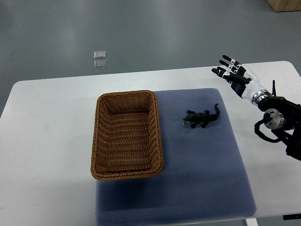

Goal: Place crocodile in brown basket with right hand

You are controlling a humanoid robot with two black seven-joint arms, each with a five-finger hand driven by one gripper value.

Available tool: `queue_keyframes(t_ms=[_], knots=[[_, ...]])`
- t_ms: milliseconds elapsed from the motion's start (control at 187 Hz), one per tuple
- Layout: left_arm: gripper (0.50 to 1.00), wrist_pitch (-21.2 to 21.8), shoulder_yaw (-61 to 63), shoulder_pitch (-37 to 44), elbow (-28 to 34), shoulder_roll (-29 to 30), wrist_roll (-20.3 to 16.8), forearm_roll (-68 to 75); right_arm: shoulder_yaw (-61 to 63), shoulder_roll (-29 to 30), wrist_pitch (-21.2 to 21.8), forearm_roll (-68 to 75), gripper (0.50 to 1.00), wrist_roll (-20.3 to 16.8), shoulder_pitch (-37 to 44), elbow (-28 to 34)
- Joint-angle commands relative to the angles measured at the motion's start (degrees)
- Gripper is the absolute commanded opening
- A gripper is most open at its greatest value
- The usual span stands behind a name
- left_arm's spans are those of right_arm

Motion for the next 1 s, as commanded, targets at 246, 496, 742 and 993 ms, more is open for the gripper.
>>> queue_keyframes(t_ms=[246, 496, 742, 993], knots=[[1.000, 0.0, -0.1, 0.0, -0.1, 0.0, 0.0, 0.0, -0.1, -0.2, 0.7, -0.3, 0.928, -0.1, 0.0, -0.3], [1.000, 0.0, -0.1, 0.0, 0.0, 0.0, 0.1, 0.0, -0.4, -0.2, 0.8, -0.5, 0.928, 0.3, 0.0, -0.3], [1.000, 0.0, -0.1, 0.0, -0.1, 0.0, 0.1, 0.0, -0.9, -0.7, 0.8, -0.5, 0.928, 0.4, 0.2, -0.3], [1.000, 0.0, -0.1, 0.0, -0.1, 0.0, 0.1, 0.0, -1.0, -0.8, 0.8, -2.0, 0.928, 0.5, 0.5, -0.3]])
